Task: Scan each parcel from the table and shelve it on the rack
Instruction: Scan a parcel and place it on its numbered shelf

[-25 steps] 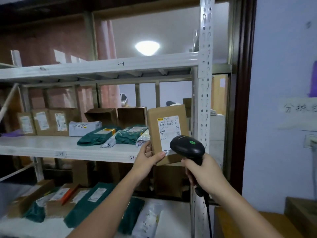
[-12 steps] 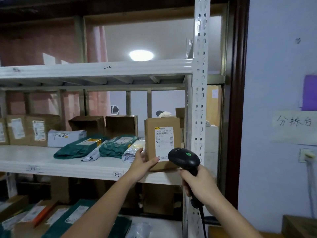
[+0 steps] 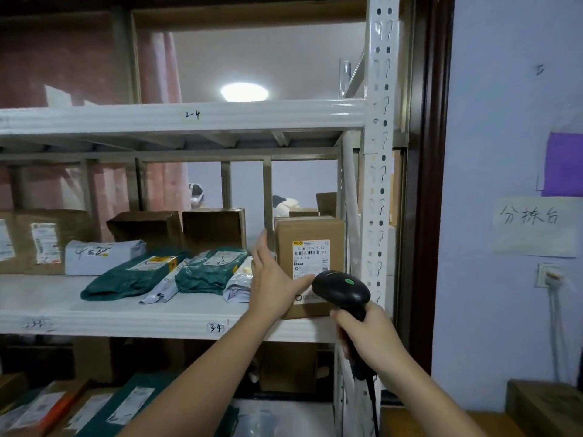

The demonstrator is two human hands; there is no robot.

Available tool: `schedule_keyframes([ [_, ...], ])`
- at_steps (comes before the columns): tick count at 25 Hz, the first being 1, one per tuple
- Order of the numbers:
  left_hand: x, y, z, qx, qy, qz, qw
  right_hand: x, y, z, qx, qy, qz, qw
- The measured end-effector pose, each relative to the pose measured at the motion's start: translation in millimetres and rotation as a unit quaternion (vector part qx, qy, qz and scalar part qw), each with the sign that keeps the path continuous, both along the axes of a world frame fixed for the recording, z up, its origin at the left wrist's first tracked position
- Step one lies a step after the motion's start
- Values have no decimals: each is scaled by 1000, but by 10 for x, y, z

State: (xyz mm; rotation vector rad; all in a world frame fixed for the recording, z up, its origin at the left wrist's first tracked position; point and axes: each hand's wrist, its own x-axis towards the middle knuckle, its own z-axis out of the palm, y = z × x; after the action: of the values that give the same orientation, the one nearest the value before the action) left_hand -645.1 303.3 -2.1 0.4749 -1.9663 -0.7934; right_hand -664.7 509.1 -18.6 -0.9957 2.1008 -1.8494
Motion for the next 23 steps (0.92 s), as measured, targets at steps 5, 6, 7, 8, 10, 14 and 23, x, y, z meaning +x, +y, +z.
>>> schedule_keyframes([
  [5,-158,-139,96,7,-38,-11,999,-19,-16,-23,14,-6,-15,1000],
  [6,-189,-180,99,0,-45,-7,999,-23,-21,-19,15,-6,-19,1000],
  [7,-218,-219,108,-6,-54,0,999,-30,-27,-18,16,-4,-24,1000],
  [8,-248,-255,123,-11,-63,7,998,-37,-29,-18,18,-1,-29,999],
  [10,-332,-334,149,-19,-78,24,996,-45,-27,-16,19,0,-33,999],
  [14,-491,-484,207,-18,-102,38,994,-45,-5,1,21,1,-47,999],
  [23,-346,-515,-41,25,-131,58,989,-9,132,-130,40,18,-79,996],
])
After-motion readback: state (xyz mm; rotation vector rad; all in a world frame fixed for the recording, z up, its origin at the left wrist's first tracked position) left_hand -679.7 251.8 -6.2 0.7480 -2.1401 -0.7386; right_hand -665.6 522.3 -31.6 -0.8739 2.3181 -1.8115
